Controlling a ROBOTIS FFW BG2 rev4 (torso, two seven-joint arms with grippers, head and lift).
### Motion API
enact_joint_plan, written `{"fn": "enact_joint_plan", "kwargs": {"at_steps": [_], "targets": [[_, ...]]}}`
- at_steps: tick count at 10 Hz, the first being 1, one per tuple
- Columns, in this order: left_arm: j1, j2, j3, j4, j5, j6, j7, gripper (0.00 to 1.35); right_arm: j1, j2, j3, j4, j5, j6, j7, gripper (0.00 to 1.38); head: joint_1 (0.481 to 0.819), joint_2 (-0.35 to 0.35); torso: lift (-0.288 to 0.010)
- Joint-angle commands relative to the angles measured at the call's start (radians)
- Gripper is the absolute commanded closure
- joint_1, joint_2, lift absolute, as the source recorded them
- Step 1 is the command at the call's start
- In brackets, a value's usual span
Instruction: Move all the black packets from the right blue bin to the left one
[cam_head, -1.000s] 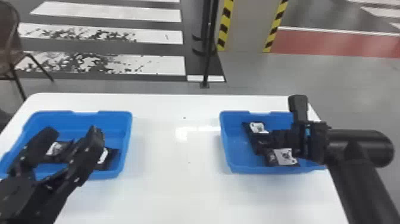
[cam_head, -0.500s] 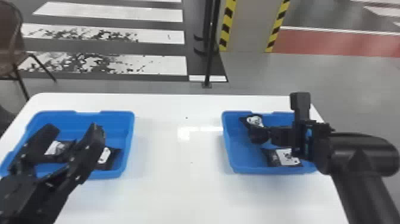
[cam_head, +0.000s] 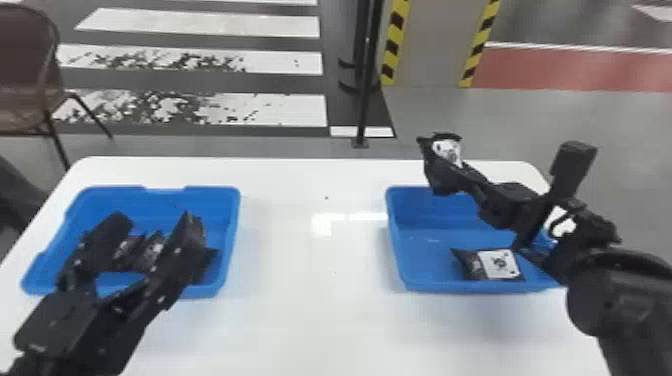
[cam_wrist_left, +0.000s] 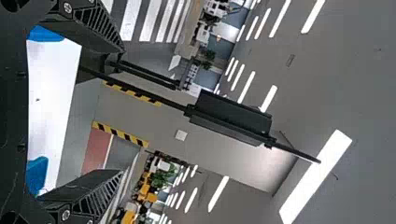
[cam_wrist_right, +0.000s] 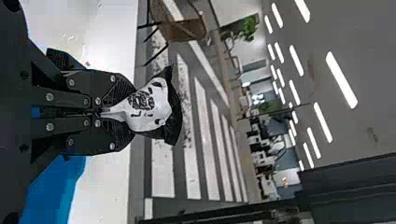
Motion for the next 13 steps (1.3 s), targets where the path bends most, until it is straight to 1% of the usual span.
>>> {"fn": "enact_joint_plan", "kwargs": {"at_steps": [1,2,3,4,5,6,7,8,10,11,13], "targets": [[-0.005,0.001,-0.008,0.0,0.001,0.027,-0.005,0.11,0.022,-0.003,0.042,-0.037,-0.088,-0.054,0.046,1.1,0.695,-0.064,-0.14],[-0.007,0.003,-0.008,0.0,0.003,0.035,-0.008,0.11,0.062,-0.005,0.098,-0.082,-0.154,-0.066,0.072,1.1,0.695,-0.055,-0.14],[-0.007,0.003,-0.004,0.0,0.001,0.047,-0.014,0.11,0.098,-0.008,0.182,-0.128,-0.212,-0.063,0.077,1.1,0.695,-0.019,-0.14],[-0.005,0.003,0.0,0.0,0.001,0.052,-0.018,0.11,0.116,-0.008,0.27,-0.153,-0.264,-0.061,0.08,1.1,0.695,0.032,-0.14],[-0.007,0.003,-0.002,0.0,0.001,0.059,-0.02,0.11,0.113,-0.008,0.342,-0.15,-0.298,-0.061,0.079,1.1,0.695,0.106,-0.14],[-0.01,0.003,-0.004,0.0,-0.001,0.062,-0.021,0.11,0.096,-0.014,0.399,-0.145,-0.32,-0.061,0.079,1.1,0.695,0.135,-0.14],[-0.012,0.003,-0.008,0.0,-0.001,0.067,-0.021,0.11,0.081,-0.02,0.441,-0.15,-0.344,-0.061,0.08,1.1,0.695,0.191,-0.14],[-0.017,0.005,-0.01,0.0,-0.003,0.081,-0.023,0.11,0.074,-0.023,0.467,-0.16,-0.36,-0.061,0.08,1.1,0.695,0.225,-0.14],[-0.027,0.006,-0.01,0.0,-0.001,0.106,-0.034,0.11,0.059,-0.025,0.515,-0.165,-0.386,-0.058,0.079,1.1,0.695,0.265,-0.14],[-0.025,0.006,-0.008,0.002,0.011,0.086,-0.034,0.1,0.047,-0.028,0.547,-0.153,-0.412,-0.058,0.079,1.1,0.695,0.271,-0.14],[-0.027,0.005,-0.008,0.005,0.019,0.101,-0.035,0.1,0.027,-0.034,0.623,-0.138,-0.449,-0.061,0.079,1.1,0.695,0.31,-0.14]]}}
